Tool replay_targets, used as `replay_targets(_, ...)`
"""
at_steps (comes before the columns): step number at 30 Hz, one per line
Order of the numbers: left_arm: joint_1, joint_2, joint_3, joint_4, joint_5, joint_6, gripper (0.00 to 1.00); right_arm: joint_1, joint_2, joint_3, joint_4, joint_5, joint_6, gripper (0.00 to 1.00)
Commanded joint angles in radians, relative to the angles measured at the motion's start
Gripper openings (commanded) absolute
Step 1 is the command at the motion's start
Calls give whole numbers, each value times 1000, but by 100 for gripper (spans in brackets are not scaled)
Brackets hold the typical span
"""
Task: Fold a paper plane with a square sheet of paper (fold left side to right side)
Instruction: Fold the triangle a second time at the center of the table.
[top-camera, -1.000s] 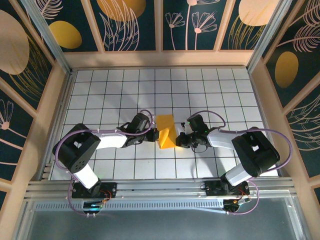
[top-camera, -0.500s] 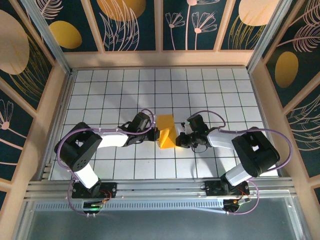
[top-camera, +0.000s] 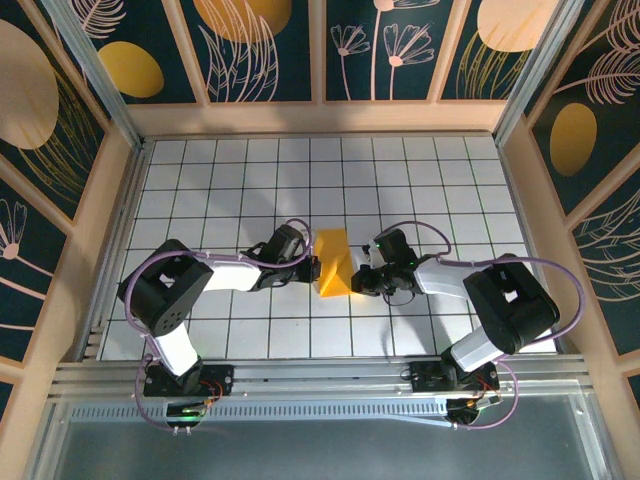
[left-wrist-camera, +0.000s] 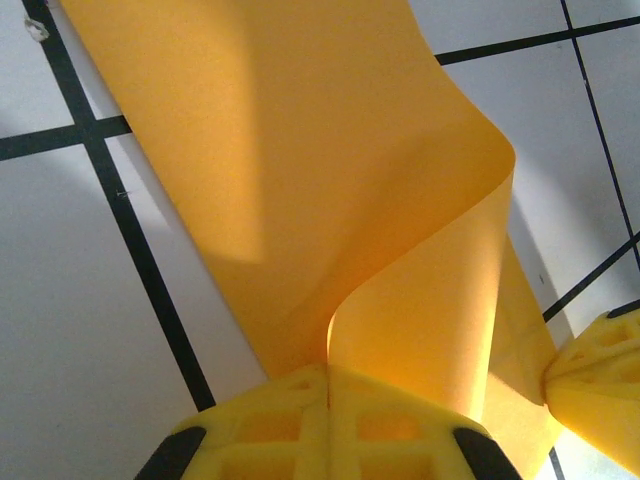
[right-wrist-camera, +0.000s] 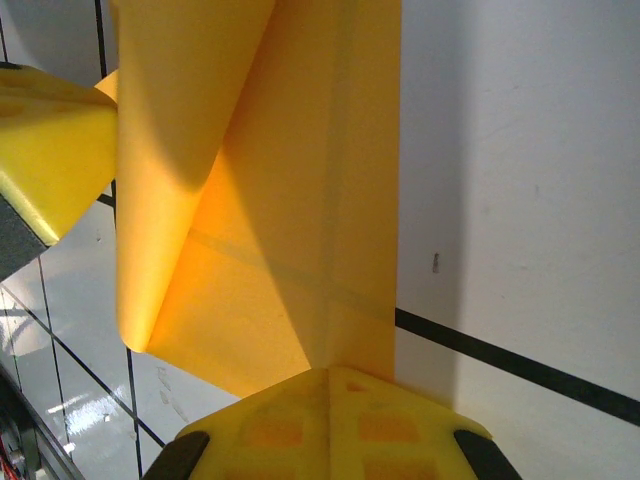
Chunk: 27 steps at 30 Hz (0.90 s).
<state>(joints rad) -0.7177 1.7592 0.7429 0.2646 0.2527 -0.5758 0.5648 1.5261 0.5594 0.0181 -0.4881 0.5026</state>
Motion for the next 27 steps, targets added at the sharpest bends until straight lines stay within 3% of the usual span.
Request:
replay_targets(1, 8, 18, 19, -13, -2, 18, 0, 9, 31, 7, -58, 48, -17, 0)
replay_targets(17, 8, 61, 28, -40, 3, 28, 0, 6, -66, 53, -72, 12, -5, 0)
replay_targets(27, 8, 67, 32, -60, -3, 35, 0, 20, -48, 81, 74, -43, 83, 0)
